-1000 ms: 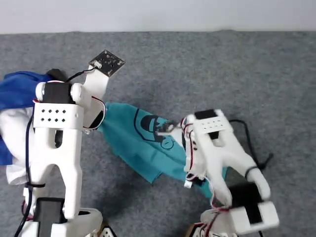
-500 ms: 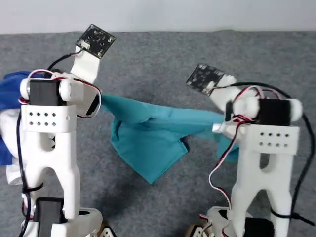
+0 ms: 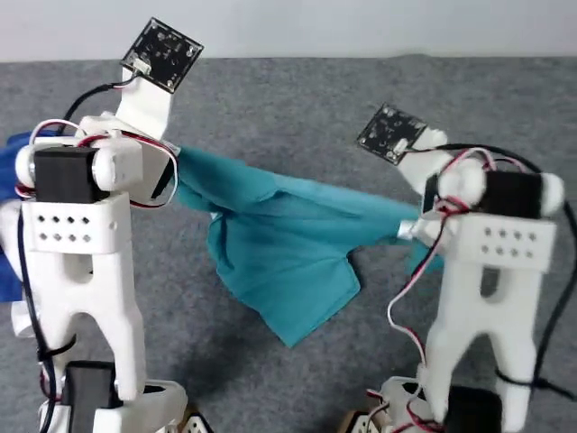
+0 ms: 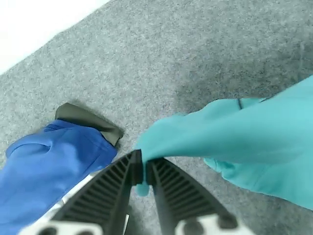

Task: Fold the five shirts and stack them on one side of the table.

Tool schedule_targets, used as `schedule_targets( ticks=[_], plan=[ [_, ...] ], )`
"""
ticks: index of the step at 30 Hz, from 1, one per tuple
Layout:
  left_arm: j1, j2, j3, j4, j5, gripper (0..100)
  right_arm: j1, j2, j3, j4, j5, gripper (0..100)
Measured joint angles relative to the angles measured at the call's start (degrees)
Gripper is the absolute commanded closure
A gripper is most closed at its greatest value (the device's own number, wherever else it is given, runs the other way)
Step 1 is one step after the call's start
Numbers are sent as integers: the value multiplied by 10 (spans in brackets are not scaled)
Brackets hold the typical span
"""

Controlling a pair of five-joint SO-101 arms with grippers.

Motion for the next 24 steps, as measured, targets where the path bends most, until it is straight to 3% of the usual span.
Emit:
schedule_targets(
  ticks=[11,15,24],
  plan=[
    [1,0,0,1,0,995,0,69,75,0,0,946],
    [1,0,0,1,0,995,-3,72,75,0,0,991],
    [1,0,0,1,0,995,5,39,101,3,0,928]
  ],
)
